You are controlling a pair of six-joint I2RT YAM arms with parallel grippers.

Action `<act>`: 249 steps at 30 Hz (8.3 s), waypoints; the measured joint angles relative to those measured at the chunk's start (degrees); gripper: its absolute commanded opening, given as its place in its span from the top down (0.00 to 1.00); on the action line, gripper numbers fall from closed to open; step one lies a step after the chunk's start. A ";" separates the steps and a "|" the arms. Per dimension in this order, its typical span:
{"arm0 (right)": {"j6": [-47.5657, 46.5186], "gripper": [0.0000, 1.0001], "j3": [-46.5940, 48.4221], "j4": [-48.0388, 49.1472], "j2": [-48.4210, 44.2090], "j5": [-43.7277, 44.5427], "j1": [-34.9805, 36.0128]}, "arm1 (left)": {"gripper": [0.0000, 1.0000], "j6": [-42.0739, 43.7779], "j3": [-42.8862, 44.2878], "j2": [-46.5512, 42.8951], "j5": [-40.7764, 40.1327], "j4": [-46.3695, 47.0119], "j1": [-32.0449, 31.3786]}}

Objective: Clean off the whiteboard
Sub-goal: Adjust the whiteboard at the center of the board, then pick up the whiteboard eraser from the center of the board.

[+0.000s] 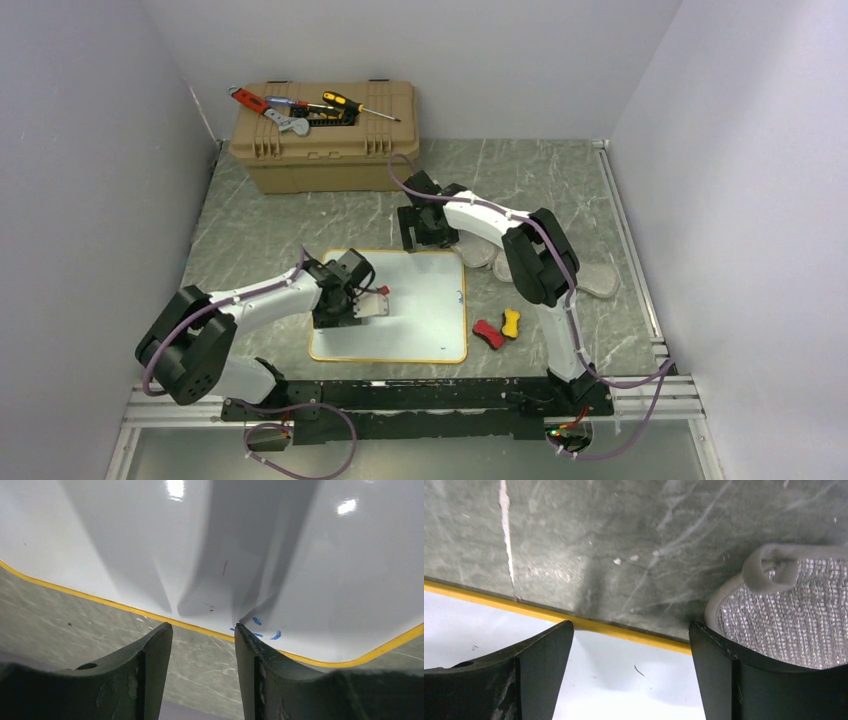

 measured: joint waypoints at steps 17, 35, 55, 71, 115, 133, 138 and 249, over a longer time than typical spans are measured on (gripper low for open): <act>0.63 0.08 6.45 -5.90 3.54 -0.39 0.15 | 0.44 -5.51 7.48 4.81 15.28 -7.13 -17.81; 0.35 0.07 8.81 -8.20 4.92 -1.03 -0.13 | 0.40 -9.33 7.15 4.98 14.47 -7.85 -24.63; 0.33 0.11 7.91 -7.39 4.57 -1.38 -0.61 | 0.41 -8.13 3.39 6.97 2.43 -3.61 -26.27; 4.09 0.13 -14.03 5.99 -8.61 -0.44 0.39 | 0.43 1.51 -0.42 3.32 -4.09 3.02 -1.55; 10.21 0.14 -11.23 -8.07 -21.86 12.33 -5.11 | 0.52 1.62 17.05 16.85 20.83 9.75 40.85; 9.53 0.37 -21.99 -10.36 -26.29 11.19 -10.27 | 0.52 -0.94 27.06 24.81 24.02 9.05 37.11; 9.40 0.38 -24.70 -10.27 -26.36 8.52 -10.27 | 0.46 -1.36 29.20 24.52 24.96 6.54 36.70; 37.64 0.29 -15.45 19.98 -43.32 -15.15 15.02 | 1.00 -26.12 19.41 -23.52 42.80 4.94 20.35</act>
